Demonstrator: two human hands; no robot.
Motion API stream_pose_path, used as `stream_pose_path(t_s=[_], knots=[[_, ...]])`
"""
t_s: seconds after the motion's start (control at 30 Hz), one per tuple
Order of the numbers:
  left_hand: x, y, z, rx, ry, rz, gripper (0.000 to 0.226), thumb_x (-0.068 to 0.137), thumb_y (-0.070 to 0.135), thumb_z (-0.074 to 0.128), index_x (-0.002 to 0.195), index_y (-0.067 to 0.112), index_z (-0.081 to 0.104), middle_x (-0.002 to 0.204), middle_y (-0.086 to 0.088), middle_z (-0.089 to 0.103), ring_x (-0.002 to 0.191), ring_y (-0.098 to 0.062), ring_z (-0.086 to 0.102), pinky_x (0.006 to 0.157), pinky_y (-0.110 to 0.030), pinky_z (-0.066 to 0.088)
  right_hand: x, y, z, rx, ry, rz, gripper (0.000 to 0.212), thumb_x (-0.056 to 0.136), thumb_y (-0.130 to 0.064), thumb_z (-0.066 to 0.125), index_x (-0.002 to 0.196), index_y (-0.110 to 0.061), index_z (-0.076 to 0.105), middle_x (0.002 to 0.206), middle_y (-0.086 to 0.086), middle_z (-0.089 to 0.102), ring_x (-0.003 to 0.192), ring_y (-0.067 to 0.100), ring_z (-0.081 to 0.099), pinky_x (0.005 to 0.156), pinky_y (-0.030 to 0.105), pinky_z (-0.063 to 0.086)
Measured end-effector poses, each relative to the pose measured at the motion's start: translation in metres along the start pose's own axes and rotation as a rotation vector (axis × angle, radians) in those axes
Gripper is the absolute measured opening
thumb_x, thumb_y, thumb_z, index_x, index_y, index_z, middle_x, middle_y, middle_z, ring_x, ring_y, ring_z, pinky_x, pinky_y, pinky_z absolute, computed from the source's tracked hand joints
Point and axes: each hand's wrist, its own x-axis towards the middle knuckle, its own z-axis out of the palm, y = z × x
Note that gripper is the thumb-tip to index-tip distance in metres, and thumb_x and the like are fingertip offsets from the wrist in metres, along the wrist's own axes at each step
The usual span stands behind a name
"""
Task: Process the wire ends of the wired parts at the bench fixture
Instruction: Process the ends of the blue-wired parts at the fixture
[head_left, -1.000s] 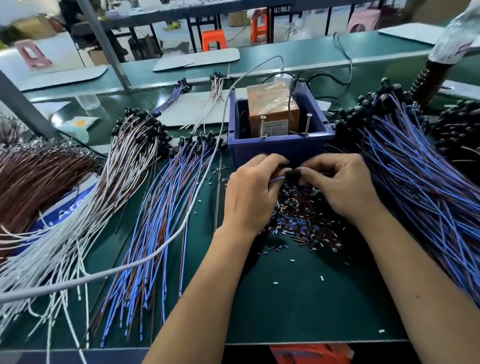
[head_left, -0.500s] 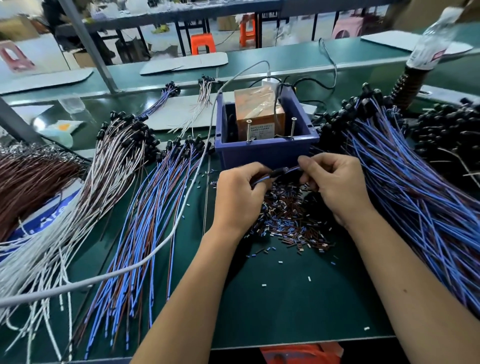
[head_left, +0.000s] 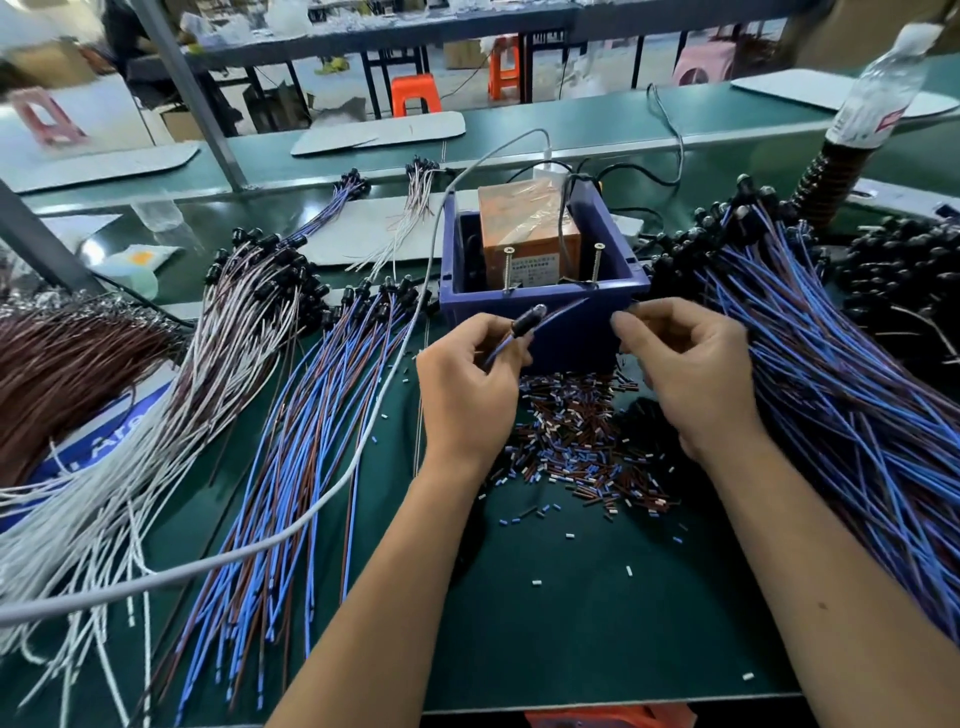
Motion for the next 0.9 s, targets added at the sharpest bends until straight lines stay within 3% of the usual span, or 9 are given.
stream_pose_path(t_s=[0.13, 0.33, 0.43, 0.53, 0.63, 0.73, 0.9], knots=[[-0.007, 0.005, 0.009, -0.070, -0.039, 0.012, 0.010, 0.093, 0.009, 0.072, 0.084, 0.013, 0.075, 0.070, 0.007, 0.072, 0.063, -0.012, 0.067, 0.060, -0.029, 0.053, -0.011, -0.009, 0.022, 0.209, -0.132, 0.114, 0.012, 0.094, -0.021, 0.075, 0.083, -0.020, 0.079, 0.065, -0.004, 0.066, 0.046, 0.005, 0.044, 0.041, 0.016, 0.033], [-0.012, 0.006, 0.012, 0.039, -0.157, 0.168, 0.017, 0.087, 0.000, 0.068, 0.092, 0.016, 0.075, 0.079, 0.010, 0.075, 0.073, -0.008, 0.071, 0.067, -0.036, 0.056, -0.015, -0.015, 0.024, 0.336, -0.151, 0.172, 0.013, 0.095, -0.012, 0.071, 0.085, -0.016, 0.078, 0.066, 0.000, 0.064, 0.049, 0.006, 0.046, 0.039, 0.015, 0.030], [-0.011, 0.006, 0.009, 0.118, -0.015, 0.284, 0.014, 0.088, 0.003, 0.070, 0.091, 0.016, 0.074, 0.080, 0.011, 0.071, 0.073, -0.007, 0.065, 0.065, -0.031, 0.051, -0.012, -0.014, 0.021, 0.349, -0.121, 0.122, 0.019, 0.103, -0.010, 0.061, 0.086, -0.016, 0.067, 0.075, 0.002, 0.068, 0.049, 0.010, 0.048, 0.038, 0.017, 0.030], [-0.010, 0.007, 0.006, 0.035, 0.208, 0.257, 0.008, 0.095, 0.009, 0.070, 0.090, 0.014, 0.074, 0.080, 0.012, 0.068, 0.068, -0.007, 0.060, 0.059, -0.024, 0.045, -0.011, -0.014, 0.019, 0.307, -0.066, 0.039, 0.023, 0.108, -0.016, 0.051, 0.086, -0.022, 0.055, 0.086, 0.010, 0.075, 0.050, 0.015, 0.051, 0.040, 0.020, 0.031], [-0.009, 0.009, 0.005, 0.009, 0.381, 0.219, 0.013, 0.102, 0.019, 0.064, 0.093, 0.012, 0.070, 0.074, 0.011, 0.070, 0.062, -0.006, 0.064, 0.060, -0.015, 0.045, -0.013, -0.012, 0.019, 0.109, 0.030, -0.124, 0.018, 0.106, -0.020, 0.057, 0.090, -0.016, 0.061, 0.074, 0.006, 0.071, 0.051, 0.017, 0.052, 0.047, 0.027, 0.041], [-0.006, 0.010, 0.004, 0.001, 0.457, 0.188, 0.012, 0.102, 0.015, 0.061, 0.106, 0.010, 0.071, 0.071, 0.008, 0.071, 0.063, -0.002, 0.066, 0.065, -0.011, 0.046, -0.016, -0.011, 0.020, -0.101, 0.186, -0.274, 0.014, 0.103, -0.017, 0.063, 0.091, -0.015, 0.070, 0.066, -0.003, 0.067, 0.057, 0.013, 0.063, 0.058, 0.028, 0.050], [-0.006, 0.012, 0.004, -0.001, 0.479, 0.106, 0.014, 0.099, 0.011, 0.061, 0.106, 0.012, 0.074, 0.067, 0.007, 0.071, 0.061, -0.002, 0.065, 0.066, -0.017, 0.050, -0.017, -0.012, 0.020, -0.262, 0.278, -0.371, 0.014, 0.100, -0.015, 0.065, 0.093, -0.010, 0.077, 0.070, -0.006, 0.067, 0.060, 0.011, 0.061, 0.059, 0.022, 0.047]])
